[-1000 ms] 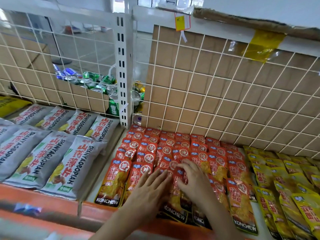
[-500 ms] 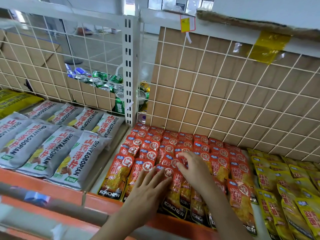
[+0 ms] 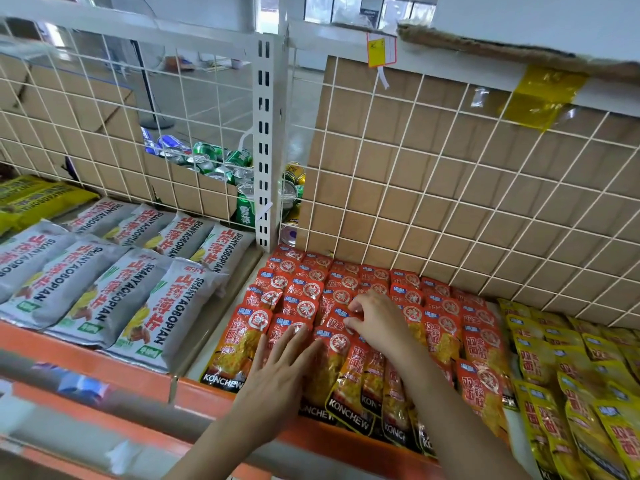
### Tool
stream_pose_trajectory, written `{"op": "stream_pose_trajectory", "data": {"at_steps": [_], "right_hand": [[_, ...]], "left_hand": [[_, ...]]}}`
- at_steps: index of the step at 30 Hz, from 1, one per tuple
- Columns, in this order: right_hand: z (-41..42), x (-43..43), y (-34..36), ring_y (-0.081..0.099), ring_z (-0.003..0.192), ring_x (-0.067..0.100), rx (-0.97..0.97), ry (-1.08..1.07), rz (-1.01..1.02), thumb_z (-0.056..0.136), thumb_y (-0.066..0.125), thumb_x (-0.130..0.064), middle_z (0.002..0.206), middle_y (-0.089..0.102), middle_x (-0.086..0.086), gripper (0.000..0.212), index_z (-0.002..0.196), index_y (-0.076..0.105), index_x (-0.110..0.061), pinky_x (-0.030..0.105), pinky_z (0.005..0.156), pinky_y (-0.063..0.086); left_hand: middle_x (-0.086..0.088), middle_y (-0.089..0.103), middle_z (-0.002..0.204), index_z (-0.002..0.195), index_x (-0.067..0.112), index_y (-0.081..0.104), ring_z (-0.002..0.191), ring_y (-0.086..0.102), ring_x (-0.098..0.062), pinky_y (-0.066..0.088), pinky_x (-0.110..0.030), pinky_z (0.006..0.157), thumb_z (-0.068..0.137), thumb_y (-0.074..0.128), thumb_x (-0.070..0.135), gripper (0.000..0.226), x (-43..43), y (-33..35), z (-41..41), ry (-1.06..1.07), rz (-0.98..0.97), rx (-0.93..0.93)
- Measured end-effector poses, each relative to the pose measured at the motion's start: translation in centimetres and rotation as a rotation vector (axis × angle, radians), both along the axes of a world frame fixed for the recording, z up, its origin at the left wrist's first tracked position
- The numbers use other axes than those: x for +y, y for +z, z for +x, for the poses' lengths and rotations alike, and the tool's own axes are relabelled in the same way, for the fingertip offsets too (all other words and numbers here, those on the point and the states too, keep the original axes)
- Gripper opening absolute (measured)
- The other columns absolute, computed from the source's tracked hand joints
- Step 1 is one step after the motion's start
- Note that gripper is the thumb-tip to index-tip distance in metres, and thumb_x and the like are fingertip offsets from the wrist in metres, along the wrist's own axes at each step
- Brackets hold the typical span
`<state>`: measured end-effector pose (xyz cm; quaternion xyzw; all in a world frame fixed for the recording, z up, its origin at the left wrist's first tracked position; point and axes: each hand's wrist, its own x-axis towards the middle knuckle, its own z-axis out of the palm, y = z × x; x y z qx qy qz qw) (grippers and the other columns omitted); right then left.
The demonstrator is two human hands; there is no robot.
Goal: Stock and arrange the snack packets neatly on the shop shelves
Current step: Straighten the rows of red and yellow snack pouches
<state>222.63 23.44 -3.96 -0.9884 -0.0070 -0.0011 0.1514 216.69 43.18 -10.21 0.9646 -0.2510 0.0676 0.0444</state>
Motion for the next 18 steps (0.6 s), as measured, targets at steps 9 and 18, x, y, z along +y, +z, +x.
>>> {"op": "stream_pose_trajectory", "data": {"at_steps": [9,18], "right_hand": [[0.7,0.1,-0.3,0.054,0.099,0.012,0.013,-0.006,0.097,0.085,0.065,-0.029,0.109,0.059,-0.004,0.02,0.102,0.062,-0.02,0.022,0.079,0.04],[1.7,0.7,-0.1,0.059,0.092,0.01,0.008,0.05,0.169,0.087,0.061,-0.016,0.104,0.065,-0.002,0.013,0.1,0.064,-0.019,0.022,0.077,0.046]], "left_hand": [[0.005,0.053,0.136,0.136,0.038,0.042,0.127,0.049,-0.021,0.023,-0.046,0.101,0.1,0.011,0.045,0.048,-1.8,0.8,-0.5,-0.056,-0.02,0.062],[0.005,0.054,0.135,0.136,0.037,0.044,0.126,0.05,-0.022,0.024,-0.046,0.099,0.1,0.006,0.041,0.052,-1.6,0.8,-0.2,-0.072,0.03,0.122]]}}
